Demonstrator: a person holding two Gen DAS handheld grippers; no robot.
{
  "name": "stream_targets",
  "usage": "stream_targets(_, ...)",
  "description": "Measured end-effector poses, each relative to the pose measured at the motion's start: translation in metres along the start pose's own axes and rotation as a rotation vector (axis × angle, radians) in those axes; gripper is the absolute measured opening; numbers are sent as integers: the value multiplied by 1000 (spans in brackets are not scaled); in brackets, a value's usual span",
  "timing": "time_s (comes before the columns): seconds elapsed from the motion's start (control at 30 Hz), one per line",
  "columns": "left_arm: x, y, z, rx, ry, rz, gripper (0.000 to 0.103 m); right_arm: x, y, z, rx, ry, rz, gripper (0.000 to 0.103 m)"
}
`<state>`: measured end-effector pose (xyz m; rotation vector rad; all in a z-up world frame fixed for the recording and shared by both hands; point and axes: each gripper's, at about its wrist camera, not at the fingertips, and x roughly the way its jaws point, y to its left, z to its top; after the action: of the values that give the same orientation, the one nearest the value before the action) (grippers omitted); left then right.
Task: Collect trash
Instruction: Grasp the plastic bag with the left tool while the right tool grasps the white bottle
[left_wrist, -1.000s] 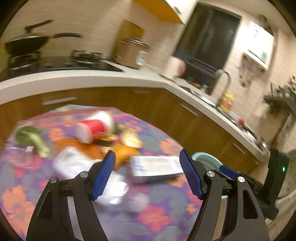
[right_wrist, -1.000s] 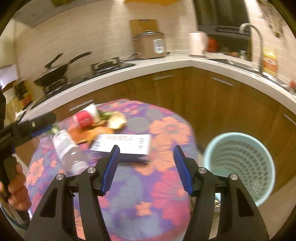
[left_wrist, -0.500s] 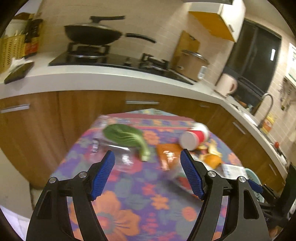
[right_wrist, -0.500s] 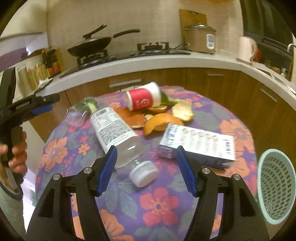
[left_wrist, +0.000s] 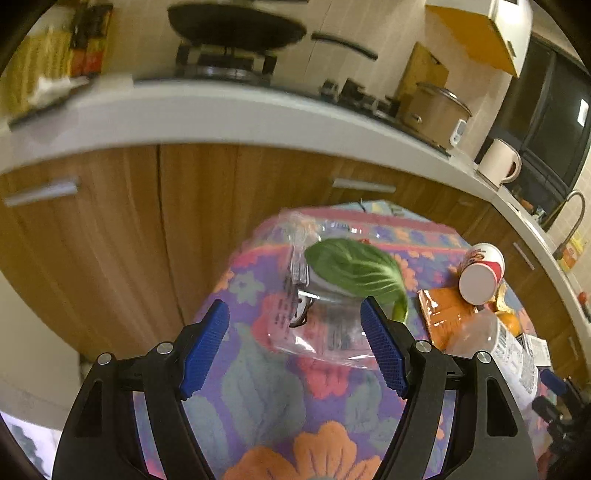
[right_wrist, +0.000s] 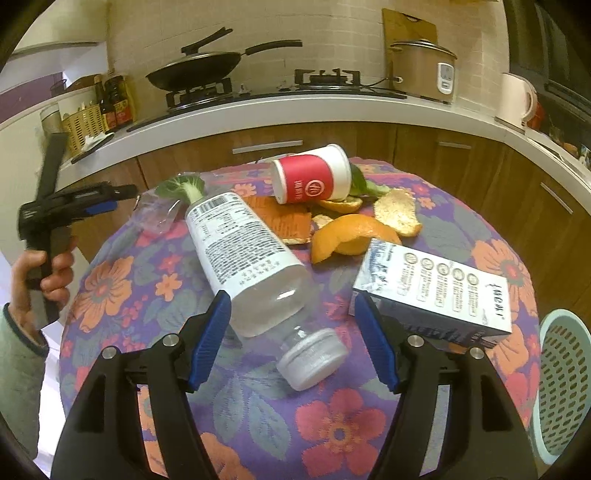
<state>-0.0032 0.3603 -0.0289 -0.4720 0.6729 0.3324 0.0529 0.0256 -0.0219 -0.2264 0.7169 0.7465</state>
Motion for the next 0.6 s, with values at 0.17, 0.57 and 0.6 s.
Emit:
stream_targets(0.17,22,7,0,-43,72,-65,63,8,9,2,-36,15,-3,69)
stream_targets(0.57,35,-8,-3,5,117,-87,23,30,14,7,-62,63,23,73)
stream_targets(0.6,34,-8,-3,9,115,-86,22,31,15,7,-65,65,23,73)
